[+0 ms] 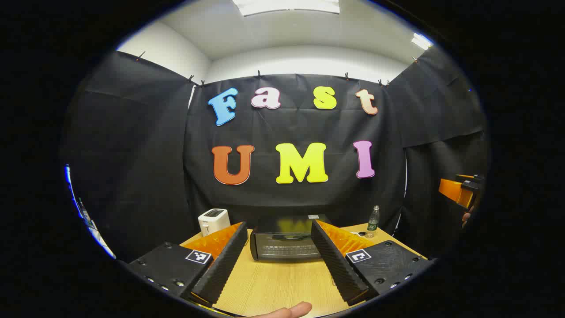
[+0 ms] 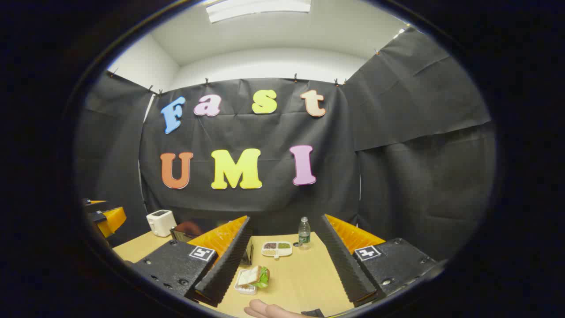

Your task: Open the electric oven with the left hand, put the food in, and close the electric oven.

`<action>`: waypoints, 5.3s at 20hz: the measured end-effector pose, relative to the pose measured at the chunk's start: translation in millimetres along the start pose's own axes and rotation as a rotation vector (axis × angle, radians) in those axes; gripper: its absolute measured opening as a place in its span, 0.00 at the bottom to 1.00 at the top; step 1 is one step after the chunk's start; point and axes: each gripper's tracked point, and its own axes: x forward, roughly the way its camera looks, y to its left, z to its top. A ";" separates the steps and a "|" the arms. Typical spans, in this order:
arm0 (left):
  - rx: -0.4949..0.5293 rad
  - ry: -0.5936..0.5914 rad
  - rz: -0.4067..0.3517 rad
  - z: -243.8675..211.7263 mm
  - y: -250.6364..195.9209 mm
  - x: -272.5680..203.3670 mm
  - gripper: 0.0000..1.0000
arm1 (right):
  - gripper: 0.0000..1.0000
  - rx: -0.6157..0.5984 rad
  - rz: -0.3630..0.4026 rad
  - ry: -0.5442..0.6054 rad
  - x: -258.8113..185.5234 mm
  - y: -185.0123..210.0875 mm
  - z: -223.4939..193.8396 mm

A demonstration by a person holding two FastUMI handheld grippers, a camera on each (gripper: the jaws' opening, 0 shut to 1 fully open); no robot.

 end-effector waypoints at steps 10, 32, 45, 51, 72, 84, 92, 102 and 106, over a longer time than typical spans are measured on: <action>0.001 0.000 -0.015 -3.9 -4.1 4.0 0.95 | 0.96 0.006 0.012 0.012 4.3 -1.7 -12.6; 0.052 0.206 -0.040 -147.5 -39.2 240.5 0.95 | 0.96 0.052 -0.003 0.021 62.9 -55.8 -63.8; 0.014 0.352 -0.024 -213.6 -32.0 295.0 0.96 | 0.96 0.013 -0.037 -0.013 58.0 -70.3 -58.5; -0.011 0.336 -0.049 -214.3 -32.4 274.0 0.96 | 0.96 0.000 -0.013 -0.027 44.8 -56.7 -53.3; -0.047 0.383 -0.065 -287.8 -30.9 150.0 0.95 | 0.96 0.002 -0.006 0.000 16.7 -40.1 -59.6; -0.054 0.467 -0.065 -350.6 -34.6 121.7 0.93 | 1.00 -0.007 -0.001 0.034 21.0 -23.3 -66.4; -0.089 0.347 -0.052 -287.6 -11.1 105.7 0.92 | 0.96 0.026 0.051 0.159 57.3 -6.0 -94.3; -0.075 0.144 0.065 -133.2 61.4 61.7 0.92 | 0.96 0.014 0.269 0.389 133.7 51.3 -175.3; -0.074 0.064 0.046 -89.0 72.6 36.9 0.93 | 1.00 0.041 0.372 0.537 157.6 61.2 -223.4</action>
